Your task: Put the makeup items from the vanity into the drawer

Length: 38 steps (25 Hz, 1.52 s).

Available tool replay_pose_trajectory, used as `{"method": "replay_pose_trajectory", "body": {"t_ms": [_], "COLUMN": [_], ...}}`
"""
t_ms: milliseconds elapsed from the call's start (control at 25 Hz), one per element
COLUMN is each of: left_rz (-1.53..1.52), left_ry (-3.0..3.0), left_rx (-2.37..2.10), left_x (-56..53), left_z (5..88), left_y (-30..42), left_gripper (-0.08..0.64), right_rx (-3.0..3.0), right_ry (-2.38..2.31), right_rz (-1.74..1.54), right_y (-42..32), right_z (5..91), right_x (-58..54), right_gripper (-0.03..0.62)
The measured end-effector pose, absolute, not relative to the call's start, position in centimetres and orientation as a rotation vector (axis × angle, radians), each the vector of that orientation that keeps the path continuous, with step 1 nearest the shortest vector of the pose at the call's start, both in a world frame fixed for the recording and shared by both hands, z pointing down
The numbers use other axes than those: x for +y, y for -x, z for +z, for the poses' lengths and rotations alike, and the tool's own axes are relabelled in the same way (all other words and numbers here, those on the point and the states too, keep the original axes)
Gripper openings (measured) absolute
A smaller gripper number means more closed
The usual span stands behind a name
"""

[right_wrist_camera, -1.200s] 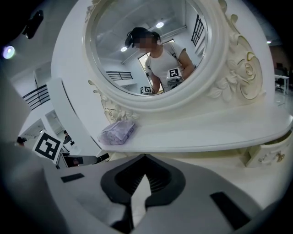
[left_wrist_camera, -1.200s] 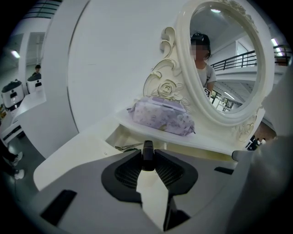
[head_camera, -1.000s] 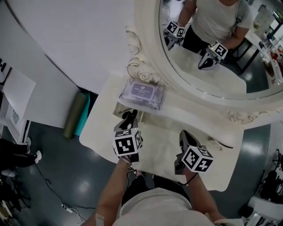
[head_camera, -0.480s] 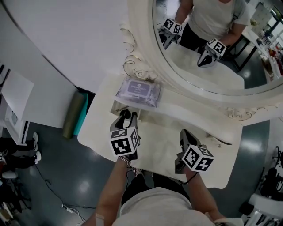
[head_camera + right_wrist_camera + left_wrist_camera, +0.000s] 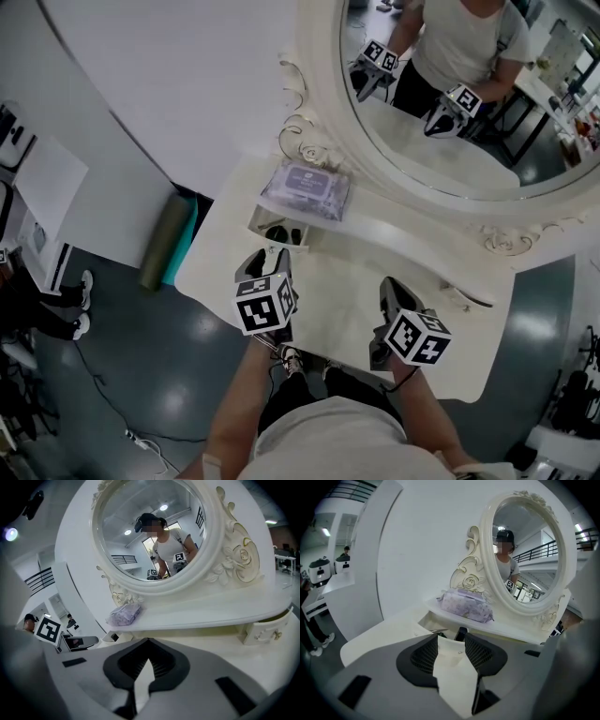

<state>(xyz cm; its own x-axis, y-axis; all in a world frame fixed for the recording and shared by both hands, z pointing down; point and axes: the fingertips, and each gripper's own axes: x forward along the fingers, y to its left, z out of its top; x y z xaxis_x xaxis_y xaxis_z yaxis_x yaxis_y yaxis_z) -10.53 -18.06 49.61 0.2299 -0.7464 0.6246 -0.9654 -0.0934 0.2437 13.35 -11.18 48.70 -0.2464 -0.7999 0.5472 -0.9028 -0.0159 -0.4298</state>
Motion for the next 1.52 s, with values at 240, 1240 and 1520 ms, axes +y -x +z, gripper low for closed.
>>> {"method": "replay_pose_trajectory", "body": {"t_ms": [240, 1240, 1520], "left_rz": [0.434, 0.460, 0.491], "left_ry": [-1.910, -2.060, -2.162], "left_rx": [-1.573, -1.502, -1.451], "left_x": [-15.5, -9.7, -9.1], "left_z": [48.6, 46.1, 45.4], "left_y": [10.5, 8.5, 8.1], "left_gripper": [0.183, 0.011, 0.011], "right_rx": [-2.137, -2.260, -2.253], "right_ry": [-1.836, -1.794, -1.845], "right_rz": [1.083, 0.963, 0.928], "right_y": [-12.9, -10.2, -9.6], "right_z": [47.6, 43.8, 42.9], "right_x": [-9.4, -6.7, -6.4], "right_gripper": [0.017, 0.017, 0.017]}}
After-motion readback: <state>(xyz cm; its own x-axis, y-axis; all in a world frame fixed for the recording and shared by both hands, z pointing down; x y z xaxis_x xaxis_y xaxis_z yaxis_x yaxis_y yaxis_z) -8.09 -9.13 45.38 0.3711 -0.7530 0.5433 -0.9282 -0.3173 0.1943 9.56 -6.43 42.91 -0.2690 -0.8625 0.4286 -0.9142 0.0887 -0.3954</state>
